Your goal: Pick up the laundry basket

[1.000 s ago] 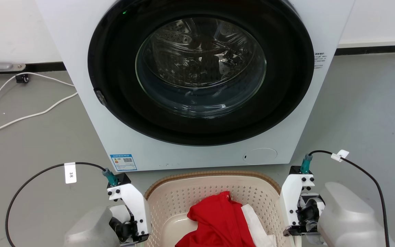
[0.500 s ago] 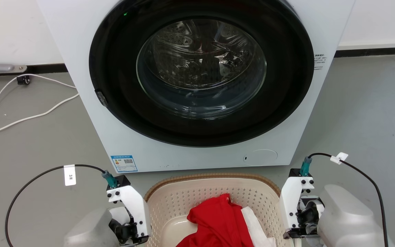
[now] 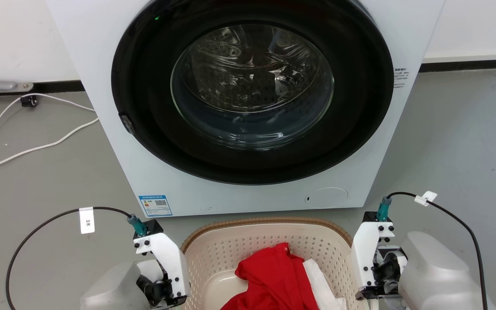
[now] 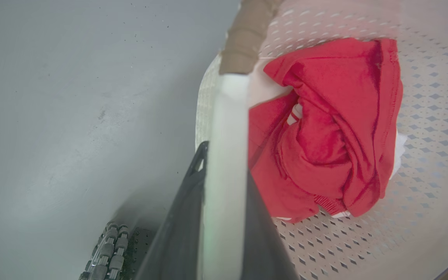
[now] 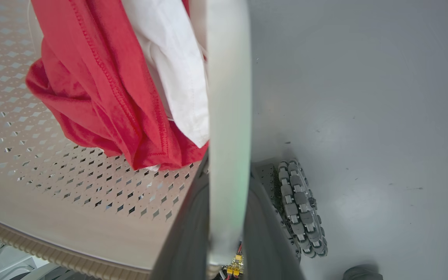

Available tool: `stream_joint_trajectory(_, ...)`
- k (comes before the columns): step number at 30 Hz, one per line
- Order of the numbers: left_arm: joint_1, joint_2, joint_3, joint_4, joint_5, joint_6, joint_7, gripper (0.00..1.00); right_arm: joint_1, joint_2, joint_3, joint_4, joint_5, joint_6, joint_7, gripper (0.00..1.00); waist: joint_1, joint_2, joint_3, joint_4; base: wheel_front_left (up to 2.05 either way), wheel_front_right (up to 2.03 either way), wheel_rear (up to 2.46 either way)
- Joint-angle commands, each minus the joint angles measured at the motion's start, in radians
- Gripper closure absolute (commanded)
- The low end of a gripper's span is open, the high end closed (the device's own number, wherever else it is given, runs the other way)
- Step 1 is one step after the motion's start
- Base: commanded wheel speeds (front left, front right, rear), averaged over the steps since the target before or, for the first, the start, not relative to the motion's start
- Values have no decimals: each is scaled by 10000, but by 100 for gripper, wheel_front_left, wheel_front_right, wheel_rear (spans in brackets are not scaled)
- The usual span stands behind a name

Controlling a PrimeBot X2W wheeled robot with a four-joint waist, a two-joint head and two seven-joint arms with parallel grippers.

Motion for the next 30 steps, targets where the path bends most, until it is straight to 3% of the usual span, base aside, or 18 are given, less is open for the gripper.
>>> stream_joint_trajectory(1, -31, -14, 20, -34, -49, -34, -93, 100, 13, 105, 0, -27, 56, 36, 47, 100, 0, 0, 8, -10, 0, 0, 0)
stream_joint_trajectory(30, -79, -36, -131, -93, -135, -35, -219, 100, -86, 106, -146, -27, -69, 36, -14, 100, 0, 0, 80, 39, 0, 0, 0)
